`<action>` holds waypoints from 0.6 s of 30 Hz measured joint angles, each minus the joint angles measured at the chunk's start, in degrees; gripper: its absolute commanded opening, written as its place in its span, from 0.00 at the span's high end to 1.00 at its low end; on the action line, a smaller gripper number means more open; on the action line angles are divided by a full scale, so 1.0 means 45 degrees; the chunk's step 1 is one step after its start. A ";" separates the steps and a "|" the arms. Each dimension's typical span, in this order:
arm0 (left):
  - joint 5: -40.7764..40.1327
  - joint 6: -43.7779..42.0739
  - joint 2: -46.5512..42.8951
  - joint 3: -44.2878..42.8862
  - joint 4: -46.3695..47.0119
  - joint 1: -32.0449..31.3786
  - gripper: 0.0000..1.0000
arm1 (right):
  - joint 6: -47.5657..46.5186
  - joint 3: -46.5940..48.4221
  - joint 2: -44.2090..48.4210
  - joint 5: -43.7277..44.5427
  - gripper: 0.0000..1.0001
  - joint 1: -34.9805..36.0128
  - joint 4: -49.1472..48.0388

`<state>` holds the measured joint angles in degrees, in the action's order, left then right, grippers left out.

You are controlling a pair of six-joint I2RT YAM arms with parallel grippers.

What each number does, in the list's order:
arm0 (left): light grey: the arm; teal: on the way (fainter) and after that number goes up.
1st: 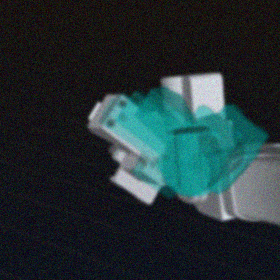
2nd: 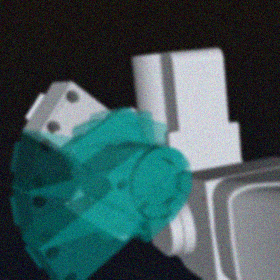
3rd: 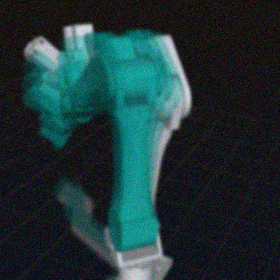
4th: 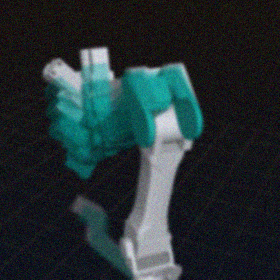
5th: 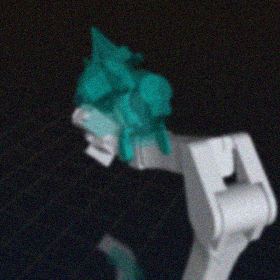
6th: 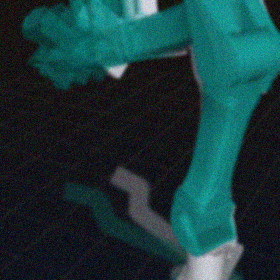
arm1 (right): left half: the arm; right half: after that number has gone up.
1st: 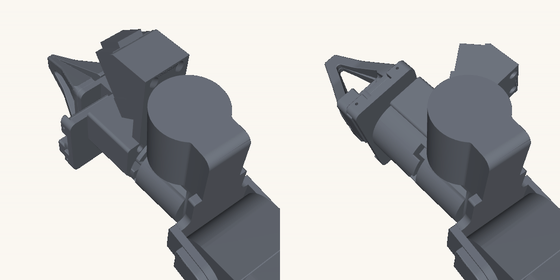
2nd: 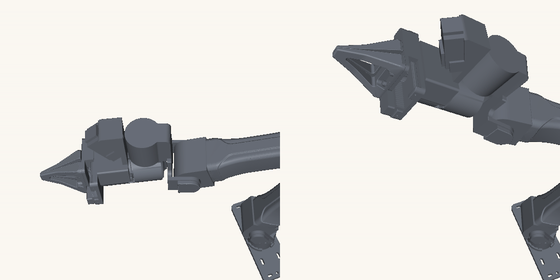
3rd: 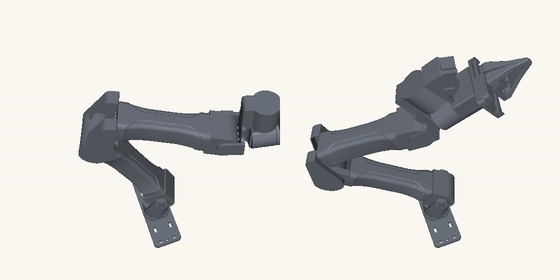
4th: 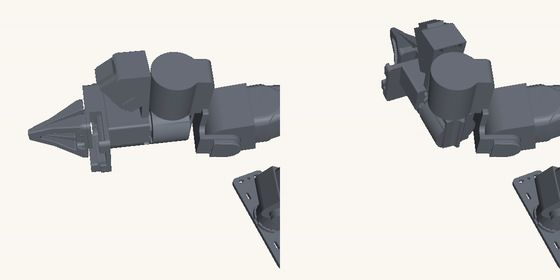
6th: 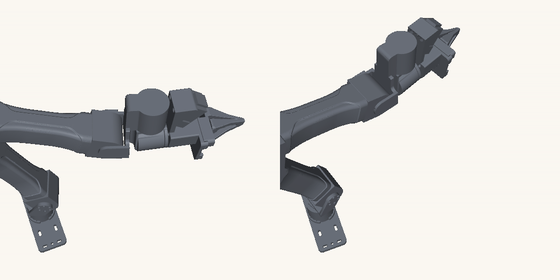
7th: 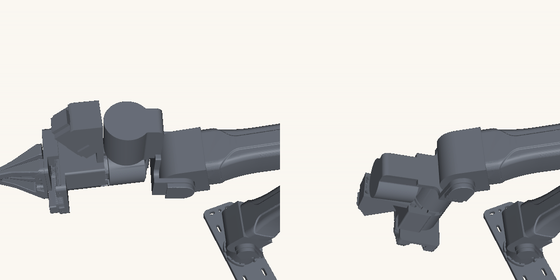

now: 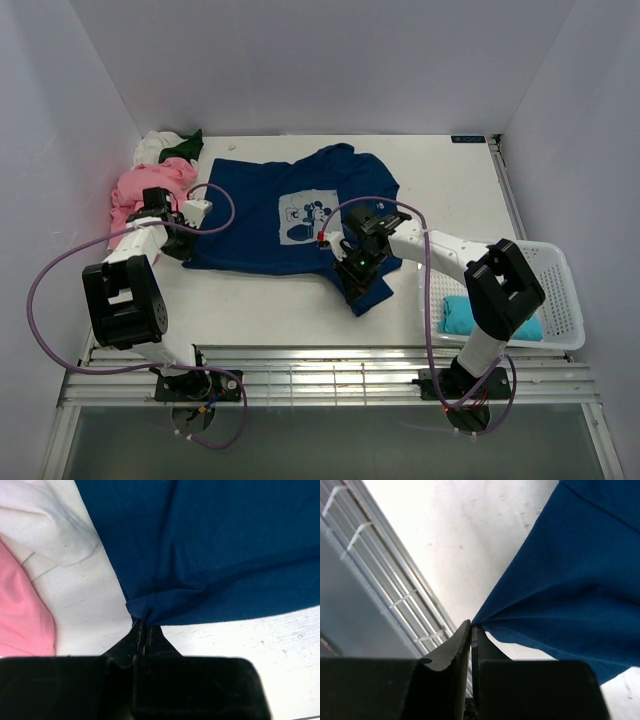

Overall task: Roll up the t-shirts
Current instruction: Flatten out the T-shirt at the center of the board.

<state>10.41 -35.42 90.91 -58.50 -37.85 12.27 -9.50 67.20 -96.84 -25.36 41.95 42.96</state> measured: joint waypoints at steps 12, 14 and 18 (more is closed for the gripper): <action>-0.0228 -0.0763 -0.0180 0.0661 -0.0053 0.0000 1.00 | 0.0724 0.0146 -0.1515 -0.1073 0.33 0.0816 0.0539; -0.0233 -0.0831 -0.0180 0.0656 -0.0053 0.0000 1.00 | 0.0865 0.0607 -0.1734 -0.1044 0.30 0.1093 0.0573; -0.0238 -0.0928 -0.0151 0.0597 -0.0063 0.0000 1.00 | 0.1209 0.1491 -0.1311 -0.0753 0.30 0.1316 0.0340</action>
<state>9.34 -39.59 90.24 -55.81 -38.13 12.27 -4.05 73.91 -102.74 -28.75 47.88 44.49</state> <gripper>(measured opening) 0.011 0.721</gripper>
